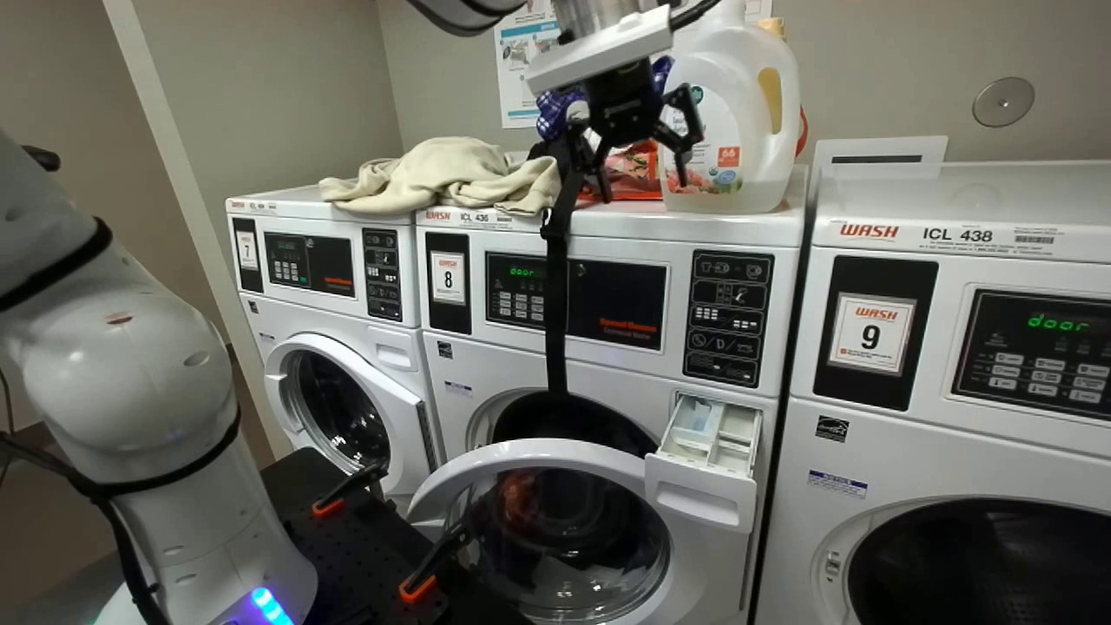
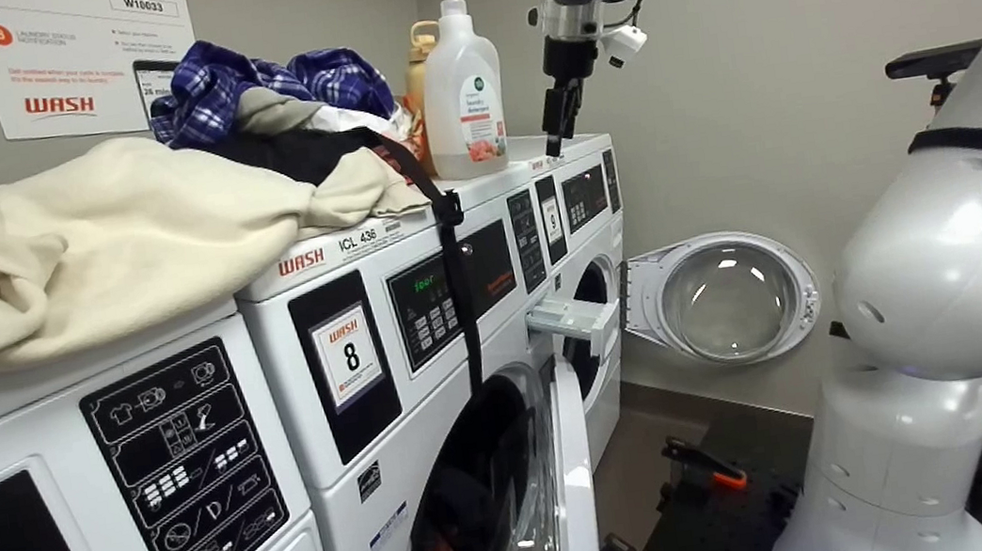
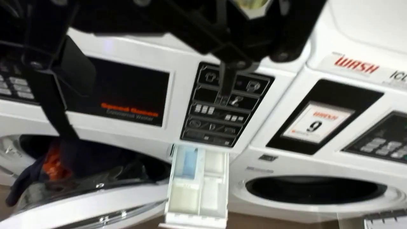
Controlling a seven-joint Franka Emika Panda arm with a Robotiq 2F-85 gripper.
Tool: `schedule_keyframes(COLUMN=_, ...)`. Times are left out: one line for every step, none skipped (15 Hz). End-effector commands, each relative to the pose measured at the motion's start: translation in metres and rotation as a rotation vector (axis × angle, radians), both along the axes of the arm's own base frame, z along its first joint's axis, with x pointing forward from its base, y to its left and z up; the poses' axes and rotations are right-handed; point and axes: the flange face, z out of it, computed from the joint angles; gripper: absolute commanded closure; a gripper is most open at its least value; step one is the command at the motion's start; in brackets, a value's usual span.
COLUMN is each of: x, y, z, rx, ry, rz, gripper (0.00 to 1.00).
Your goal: Pour the detergent into the washing machine.
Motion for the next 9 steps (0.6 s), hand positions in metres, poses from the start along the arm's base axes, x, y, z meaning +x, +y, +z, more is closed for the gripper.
schedule_keyframes(x=0.041, y=-0.037, z=0.020, rx=0.026, ry=-0.123, rz=0.110, gripper=0.00)
schedule_keyframes(x=0.046, y=-0.044, z=0.024, rx=0.043, ry=-0.156, rz=0.149, gripper=0.00)
schedule_keyframes(x=0.048, y=-0.052, z=0.028, rx=0.054, ry=-0.190, rz=0.189, gripper=0.00)
schedule_keyframes(x=0.050, y=-0.057, z=0.032, rx=0.072, ry=-0.216, rz=0.227, gripper=0.00)
schedule_keyframes(x=0.050, y=-0.063, z=0.037, rx=0.082, ry=-0.240, rz=0.267, gripper=0.00)
schedule_keyframes(x=0.050, y=-0.069, z=0.041, rx=0.097, ry=-0.267, rz=0.300, gripper=0.00)
schedule_keyframes(x=0.048, y=-0.075, z=0.047, rx=0.103, ry=-0.304, rz=0.327, gripper=0.00)
schedule_keyframes(x=0.046, y=-0.081, z=0.052, rx=0.116, ry=-0.342, rz=0.349, gripper=0.00)
schedule_keyframes(x=0.042, y=-0.089, z=0.058, rx=0.134, ry=-0.394, rz=0.356, gripper=0.00)
